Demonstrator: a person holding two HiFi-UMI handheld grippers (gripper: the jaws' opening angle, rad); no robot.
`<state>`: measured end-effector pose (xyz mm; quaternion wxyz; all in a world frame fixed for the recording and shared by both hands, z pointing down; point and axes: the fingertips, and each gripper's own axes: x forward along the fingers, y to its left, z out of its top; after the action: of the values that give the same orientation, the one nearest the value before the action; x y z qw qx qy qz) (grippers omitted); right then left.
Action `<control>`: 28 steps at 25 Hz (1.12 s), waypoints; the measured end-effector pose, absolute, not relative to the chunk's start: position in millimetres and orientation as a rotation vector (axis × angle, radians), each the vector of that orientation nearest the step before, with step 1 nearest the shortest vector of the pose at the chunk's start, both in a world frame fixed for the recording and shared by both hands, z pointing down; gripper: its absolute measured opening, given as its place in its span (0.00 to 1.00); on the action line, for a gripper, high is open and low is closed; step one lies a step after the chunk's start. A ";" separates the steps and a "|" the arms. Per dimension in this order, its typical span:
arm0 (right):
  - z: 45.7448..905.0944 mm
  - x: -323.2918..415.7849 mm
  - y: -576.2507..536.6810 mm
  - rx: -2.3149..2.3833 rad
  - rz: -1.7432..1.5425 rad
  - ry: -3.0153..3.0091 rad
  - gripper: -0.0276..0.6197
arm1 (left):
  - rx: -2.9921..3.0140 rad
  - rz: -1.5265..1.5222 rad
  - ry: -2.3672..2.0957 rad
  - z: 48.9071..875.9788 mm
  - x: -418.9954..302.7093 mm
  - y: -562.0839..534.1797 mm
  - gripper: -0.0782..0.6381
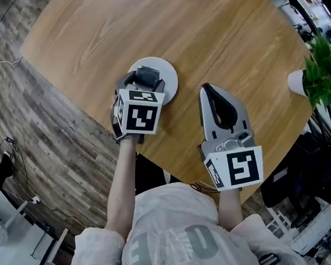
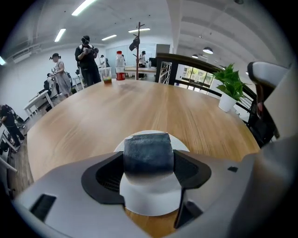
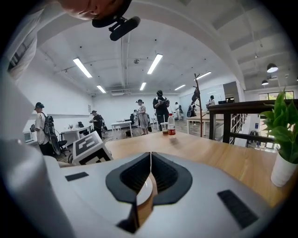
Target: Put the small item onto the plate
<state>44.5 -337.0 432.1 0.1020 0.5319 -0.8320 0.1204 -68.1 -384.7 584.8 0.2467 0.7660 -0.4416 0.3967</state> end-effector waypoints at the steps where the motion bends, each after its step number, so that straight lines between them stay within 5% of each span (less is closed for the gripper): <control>1: 434.7 43.2 -337.2 1.561 0.361 -2.455 0.07 | 2.072 1.102 -1.192 588.2 -67.8 -384.2 0.55; 28: 431.4 26.7 -325.5 1.471 0.347 -2.512 0.07 | 2.103 1.132 -1.237 594.4 -61.7 -384.7 0.55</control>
<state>26.7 -325.5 431.4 0.1047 0.4990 -0.8522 0.1175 -61.7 -384.7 594.4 0.2241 0.7619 -0.4483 0.4103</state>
